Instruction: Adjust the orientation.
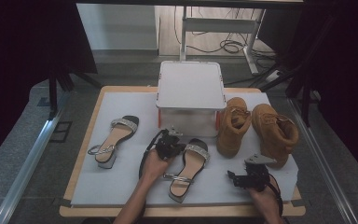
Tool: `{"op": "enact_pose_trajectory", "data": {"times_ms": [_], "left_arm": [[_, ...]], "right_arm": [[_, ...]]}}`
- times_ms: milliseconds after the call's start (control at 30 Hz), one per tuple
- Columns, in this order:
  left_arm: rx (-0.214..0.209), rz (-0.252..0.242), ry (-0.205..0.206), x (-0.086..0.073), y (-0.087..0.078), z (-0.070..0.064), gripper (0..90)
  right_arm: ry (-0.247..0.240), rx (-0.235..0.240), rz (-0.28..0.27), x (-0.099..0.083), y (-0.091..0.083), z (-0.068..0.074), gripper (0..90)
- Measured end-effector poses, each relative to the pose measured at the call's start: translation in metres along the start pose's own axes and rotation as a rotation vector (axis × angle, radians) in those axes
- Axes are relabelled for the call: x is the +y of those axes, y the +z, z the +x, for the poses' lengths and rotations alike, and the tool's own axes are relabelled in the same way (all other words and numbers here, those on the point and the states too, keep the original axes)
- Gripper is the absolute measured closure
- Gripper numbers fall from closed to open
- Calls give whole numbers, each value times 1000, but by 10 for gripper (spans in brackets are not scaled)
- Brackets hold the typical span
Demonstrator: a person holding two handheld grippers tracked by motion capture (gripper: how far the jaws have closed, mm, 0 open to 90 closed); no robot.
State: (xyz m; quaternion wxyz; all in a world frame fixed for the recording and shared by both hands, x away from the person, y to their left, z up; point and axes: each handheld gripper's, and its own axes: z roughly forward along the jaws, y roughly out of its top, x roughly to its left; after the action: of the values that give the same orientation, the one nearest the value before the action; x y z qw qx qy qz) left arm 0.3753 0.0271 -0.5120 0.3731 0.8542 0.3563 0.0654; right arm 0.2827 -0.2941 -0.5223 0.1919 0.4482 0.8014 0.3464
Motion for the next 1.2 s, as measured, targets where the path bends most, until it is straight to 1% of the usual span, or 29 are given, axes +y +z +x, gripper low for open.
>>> {"op": "enact_pose_trajectory", "data": {"times_ms": [33,133,233,267,333,367,533,567,633,667,700,767,867,900,967,1000,1067,1100,1200], "left_arm": [[0,0,0,0,0,0,898],[-29,12,18,5,5,-2,898],[-32,17,31,5,4,-2,898],[-36,11,32,5,3,0,896],[-34,14,36,5,1,2,879],[-19,7,26,2,-3,3,871],[27,-6,17,-7,-13,6,833],[27,-6,17,-7,-13,6,827],[43,-24,11,-13,-19,7,804],[43,-24,11,-13,-19,7,788],[53,-29,12,-15,-22,7,788],[68,-38,18,-19,-28,6,732],[74,-49,18,-24,-32,7,676],[75,-50,17,-26,-33,7,676],[95,-51,15,-30,-37,7,640],[88,-67,7,-35,-40,9,613],[82,-73,0,-37,-42,10,605],[83,-88,-17,-41,-44,10,568],[93,-90,-29,-46,-47,10,556]], "right_arm": [[0,0,0,0,0,0,122],[0,0,0,0,0,0,122],[0,0,0,0,0,0,122],[0,0,0,0,0,0,122],[0,0,-1,0,0,0,122],[0,0,-1,0,0,0,122],[0,0,-1,0,0,0,122],[0,0,-1,0,0,0,122],[0,0,-1,0,0,0,122],[0,0,-1,0,0,0,122],[0,0,-1,0,0,0,122],[0,0,-2,0,0,0,122],[0,0,-2,0,0,0,123],[0,0,-2,0,0,0,123],[0,0,-2,0,0,0,122],[0,0,-2,0,0,0,122],[0,0,-2,0,0,0,122],[0,0,-2,0,0,0,123],[0,0,-2,0,0,0,122]]}}
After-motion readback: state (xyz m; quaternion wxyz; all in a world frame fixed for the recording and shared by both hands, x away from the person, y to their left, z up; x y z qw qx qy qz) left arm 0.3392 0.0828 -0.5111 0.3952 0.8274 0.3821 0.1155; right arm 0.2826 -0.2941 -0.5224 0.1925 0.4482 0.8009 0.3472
